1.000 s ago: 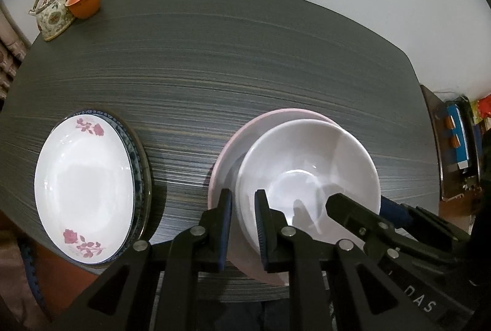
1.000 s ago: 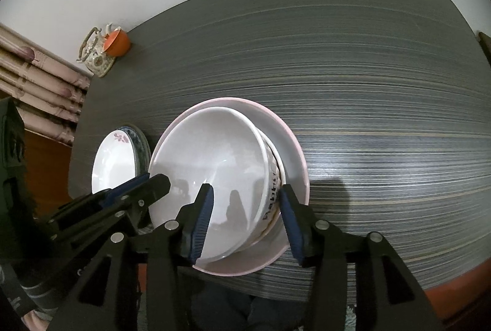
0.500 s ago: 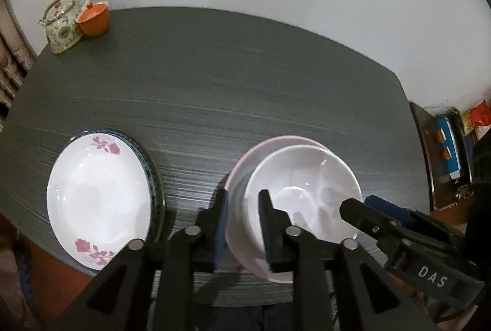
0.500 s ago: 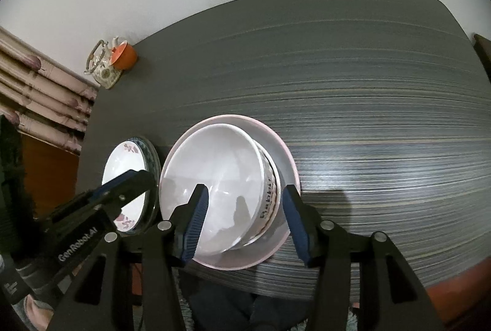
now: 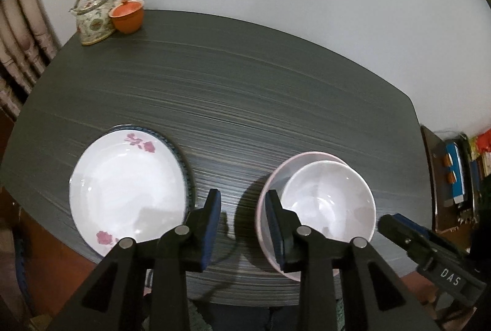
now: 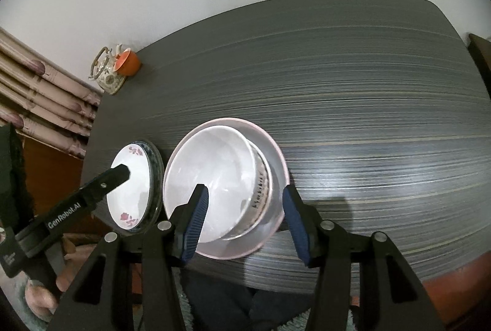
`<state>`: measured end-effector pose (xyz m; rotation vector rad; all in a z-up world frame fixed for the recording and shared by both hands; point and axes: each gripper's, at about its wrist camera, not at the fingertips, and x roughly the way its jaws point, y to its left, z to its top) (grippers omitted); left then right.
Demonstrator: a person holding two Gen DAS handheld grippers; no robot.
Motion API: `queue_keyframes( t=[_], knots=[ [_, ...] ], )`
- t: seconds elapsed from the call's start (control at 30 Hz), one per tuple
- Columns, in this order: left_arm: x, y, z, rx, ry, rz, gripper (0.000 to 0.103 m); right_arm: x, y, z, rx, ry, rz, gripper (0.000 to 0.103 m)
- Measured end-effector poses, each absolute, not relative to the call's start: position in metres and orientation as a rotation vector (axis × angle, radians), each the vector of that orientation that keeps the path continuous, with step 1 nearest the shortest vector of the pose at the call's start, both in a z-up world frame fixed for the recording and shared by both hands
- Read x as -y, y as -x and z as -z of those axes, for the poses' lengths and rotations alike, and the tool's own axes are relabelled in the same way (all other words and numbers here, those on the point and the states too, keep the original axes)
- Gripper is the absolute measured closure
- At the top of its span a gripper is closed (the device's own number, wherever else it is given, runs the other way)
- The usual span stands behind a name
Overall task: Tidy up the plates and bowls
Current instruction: 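Open both tools and pull back from the bowl stack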
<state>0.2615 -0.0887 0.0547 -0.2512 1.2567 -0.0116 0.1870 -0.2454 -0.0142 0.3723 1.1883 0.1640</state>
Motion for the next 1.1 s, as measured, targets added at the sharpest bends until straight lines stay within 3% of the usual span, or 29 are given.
queue_keyframes(
  t=[0.47, 1.1],
  knots=[
    [0.061, -0.258, -0.043, -1.299, 0.427, 0.031, 0.072, 0.268, -0.182, 0.023, -1.212, -0.377, -0.114, 0.055],
    [0.082, -0.259, -0.031, -1.343, 0.400, 0.074, 0.072, 0.264, -0.189, 0.037, -1.239, -0.383, -0.117, 0.055]
  ],
)
